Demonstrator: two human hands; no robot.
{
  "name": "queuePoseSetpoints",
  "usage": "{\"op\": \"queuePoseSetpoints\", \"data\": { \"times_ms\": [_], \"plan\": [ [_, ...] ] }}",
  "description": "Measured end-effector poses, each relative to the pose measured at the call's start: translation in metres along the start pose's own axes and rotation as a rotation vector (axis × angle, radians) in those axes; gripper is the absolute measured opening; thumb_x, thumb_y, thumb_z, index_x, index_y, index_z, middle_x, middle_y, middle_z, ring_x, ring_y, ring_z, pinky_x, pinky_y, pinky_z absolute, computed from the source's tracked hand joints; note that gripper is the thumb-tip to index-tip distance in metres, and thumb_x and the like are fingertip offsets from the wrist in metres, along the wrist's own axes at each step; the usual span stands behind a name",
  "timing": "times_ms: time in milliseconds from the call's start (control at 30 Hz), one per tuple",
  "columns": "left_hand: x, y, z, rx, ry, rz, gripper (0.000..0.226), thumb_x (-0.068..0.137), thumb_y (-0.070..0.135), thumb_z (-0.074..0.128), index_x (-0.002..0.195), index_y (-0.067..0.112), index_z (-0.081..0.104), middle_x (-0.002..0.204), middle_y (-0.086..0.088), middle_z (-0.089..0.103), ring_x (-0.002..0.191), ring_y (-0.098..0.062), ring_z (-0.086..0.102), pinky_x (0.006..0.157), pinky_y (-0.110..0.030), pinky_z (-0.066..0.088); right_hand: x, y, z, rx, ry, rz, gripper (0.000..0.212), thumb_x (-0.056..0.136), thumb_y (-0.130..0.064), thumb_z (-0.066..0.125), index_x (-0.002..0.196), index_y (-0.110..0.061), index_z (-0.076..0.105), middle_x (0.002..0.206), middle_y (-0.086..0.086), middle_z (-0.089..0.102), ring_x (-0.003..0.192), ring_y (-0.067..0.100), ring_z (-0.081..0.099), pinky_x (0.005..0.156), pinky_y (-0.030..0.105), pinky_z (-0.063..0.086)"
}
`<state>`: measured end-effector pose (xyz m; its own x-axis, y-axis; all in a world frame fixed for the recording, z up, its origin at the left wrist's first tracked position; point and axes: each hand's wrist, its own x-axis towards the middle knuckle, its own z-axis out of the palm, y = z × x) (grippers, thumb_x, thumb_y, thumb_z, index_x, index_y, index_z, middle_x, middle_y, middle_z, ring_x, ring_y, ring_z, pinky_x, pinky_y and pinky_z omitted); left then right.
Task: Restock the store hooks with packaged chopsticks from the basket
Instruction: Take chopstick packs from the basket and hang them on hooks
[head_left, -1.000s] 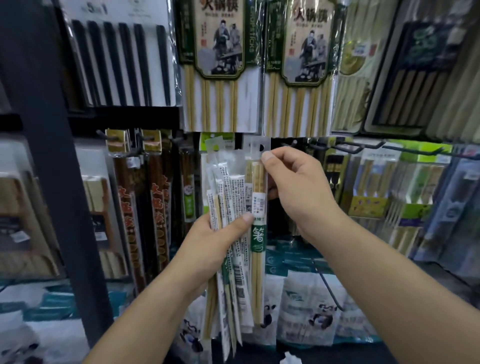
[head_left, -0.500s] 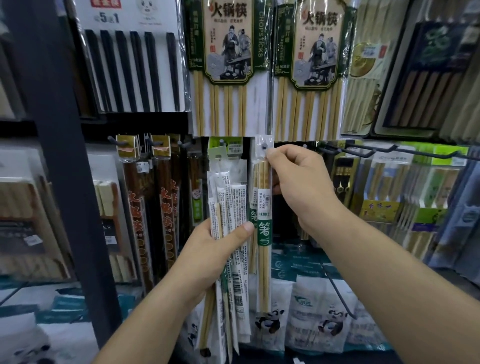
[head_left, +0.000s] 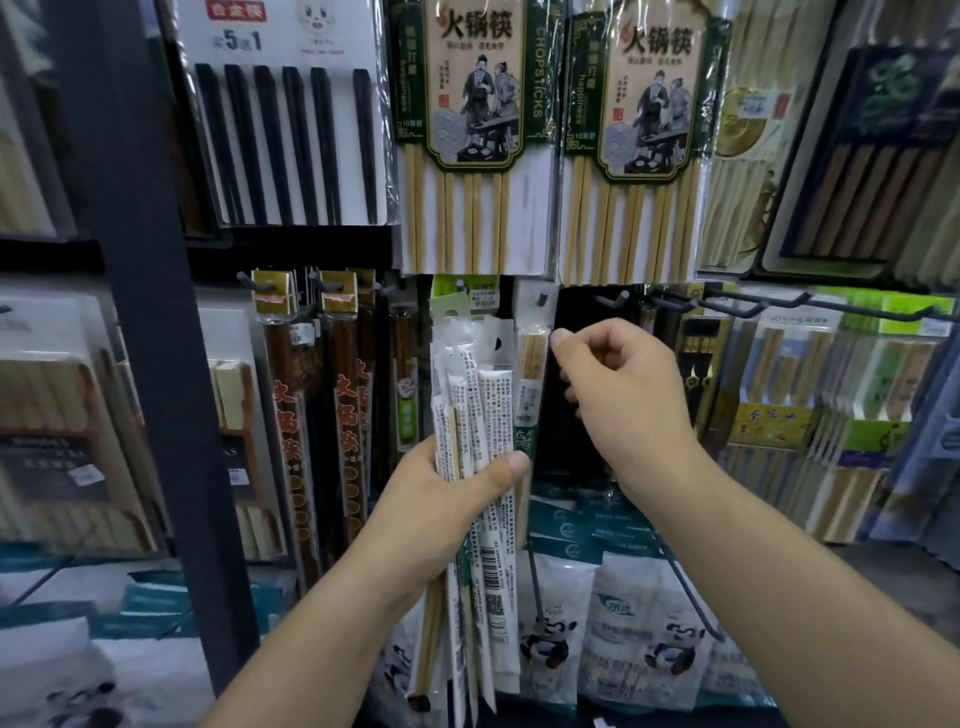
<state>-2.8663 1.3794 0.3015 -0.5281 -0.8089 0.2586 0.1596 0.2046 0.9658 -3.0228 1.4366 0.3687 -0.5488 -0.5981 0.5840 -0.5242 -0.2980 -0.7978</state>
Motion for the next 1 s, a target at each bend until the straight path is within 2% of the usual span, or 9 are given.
{"op": "queuePoseSetpoints", "data": {
  "times_ms": [100,167,300,367,433,500,633,833,1000],
  "plan": [
    [-0.001,0.001,0.001,-0.015,-0.022,0.023,0.03,0.073,0.041,0.084,0.101,0.033,0.074,0.098,0.017,0.079,0.09,0.0,0.074,0.067,-0.006,0.052,-0.014,-0.006,0.003,0.061,-0.219,-0.042,0.015,0.093,-0.036,0.069,0.081,-0.028,0.071,0.082,0.003,0.069,0.074,0.015,0.065,0.063,0.024,0.054],
    [-0.003,0.001,0.002,-0.01,-0.03,0.032,0.038,0.073,0.043,0.083,0.106,0.03,0.072,0.101,0.013,0.079,0.094,-0.004,0.074,0.07,-0.009,0.054,-0.017,-0.008,0.008,0.034,-0.263,-0.081,0.012,0.095,-0.03,0.069,0.083,-0.028,0.071,0.082,0.002,0.069,0.075,0.013,0.065,0.063,0.02,0.053],
    [-0.001,0.003,0.001,-0.018,-0.025,0.035,0.034,0.077,0.049,0.077,0.108,0.034,0.076,0.107,0.013,0.079,0.1,-0.004,0.073,0.082,-0.019,0.053,-0.011,-0.015,0.009,0.061,-0.198,-0.077,0.017,0.098,-0.023,0.064,0.082,-0.023,0.07,0.077,0.004,0.068,0.071,0.009,0.061,0.063,0.021,0.05],
    [0.001,0.006,-0.002,-0.018,0.006,0.021,0.02,0.077,0.053,0.075,0.095,0.045,0.078,0.1,0.019,0.078,0.092,0.004,0.072,0.076,-0.015,0.052,-0.004,-0.019,0.007,0.114,-0.133,-0.056,0.02,0.099,-0.023,0.063,0.08,-0.022,0.07,0.069,0.001,0.063,0.064,0.007,0.057,0.058,0.02,0.048],
    [0.001,0.007,-0.004,-0.027,0.013,0.005,0.015,0.084,0.045,0.073,0.085,0.031,0.08,0.083,0.011,0.078,0.075,-0.002,0.073,0.062,-0.012,0.054,0.002,-0.021,0.007,0.138,-0.085,-0.033,0.023,0.099,-0.024,0.063,0.079,-0.016,0.068,0.065,0.002,0.059,0.058,0.009,0.053,0.053,0.021,0.047],
    [0.001,0.005,-0.006,-0.07,0.013,-0.022,0.025,0.092,0.032,0.072,0.082,0.01,0.076,0.074,-0.005,0.073,0.067,-0.017,0.07,0.061,-0.023,0.057,0.005,-0.021,0.008,0.121,-0.062,-0.011,0.025,0.098,-0.027,0.064,0.08,-0.012,0.067,0.064,0.003,0.057,0.056,0.01,0.052,0.051,0.021,0.046],
    [-0.003,0.007,-0.006,-0.088,-0.009,-0.059,0.029,0.099,0.024,0.067,0.077,0.005,0.073,0.08,-0.022,0.072,0.065,-0.024,0.067,0.061,-0.034,0.06,0.009,-0.018,0.01,0.1,-0.017,0.019,0.025,0.098,-0.025,0.063,0.082,-0.006,0.065,0.065,0.003,0.054,0.058,0.012,0.049,0.055,0.025,0.045],
    [-0.004,0.009,-0.004,-0.159,0.011,-0.074,0.021,0.103,0.01,0.057,0.096,-0.008,0.064,0.08,-0.025,0.072,0.061,-0.025,0.063,0.056,-0.035,0.06,0.012,-0.018,0.011,0.123,-0.007,0.02,0.024,0.098,-0.024,0.063,0.08,-0.007,0.066,0.063,0.0,0.054,0.058,0.009,0.049,0.054,0.021,0.045],
    [-0.002,0.008,-0.006,-0.183,0.024,-0.088,0.018,0.1,0.009,0.062,0.106,-0.008,0.061,0.072,-0.011,0.068,0.063,-0.021,0.065,0.059,-0.035,0.061,0.016,-0.017,0.01,0.109,-0.006,0.016,0.024,0.097,-0.023,0.063,0.081,-0.006,0.066,0.065,0.003,0.056,0.059,0.011,0.05,0.052,0.021,0.045]
  ]
}}
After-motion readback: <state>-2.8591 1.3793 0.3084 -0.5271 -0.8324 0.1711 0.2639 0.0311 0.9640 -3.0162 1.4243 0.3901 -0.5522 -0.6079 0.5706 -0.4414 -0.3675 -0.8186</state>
